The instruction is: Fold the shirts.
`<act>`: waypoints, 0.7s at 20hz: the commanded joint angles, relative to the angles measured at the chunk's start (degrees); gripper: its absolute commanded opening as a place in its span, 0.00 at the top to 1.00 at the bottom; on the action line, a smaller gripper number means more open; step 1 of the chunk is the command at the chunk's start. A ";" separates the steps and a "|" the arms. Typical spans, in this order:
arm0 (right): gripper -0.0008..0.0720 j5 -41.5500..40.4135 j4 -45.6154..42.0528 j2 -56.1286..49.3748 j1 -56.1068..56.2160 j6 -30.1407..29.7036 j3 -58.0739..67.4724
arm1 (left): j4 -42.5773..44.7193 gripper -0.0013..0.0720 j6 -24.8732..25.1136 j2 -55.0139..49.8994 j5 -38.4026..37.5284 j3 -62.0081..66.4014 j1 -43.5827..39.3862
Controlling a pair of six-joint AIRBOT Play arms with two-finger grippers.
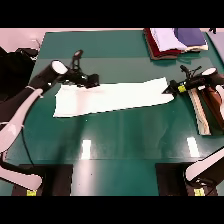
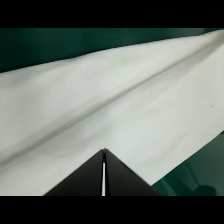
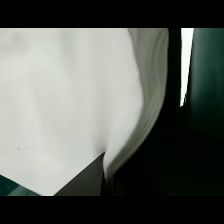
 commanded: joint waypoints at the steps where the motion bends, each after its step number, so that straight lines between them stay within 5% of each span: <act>1: 0.97 7.58 1.57 1.97 2.78 -1.42 7.63 | -0.02 0.96 -0.70 -5.31 2.49 3.69 -5.07; 14: 0.97 8.24 1.55 15.12 19.74 7.56 27.91 | 0.04 0.96 -2.01 -14.86 1.44 9.27 -8.52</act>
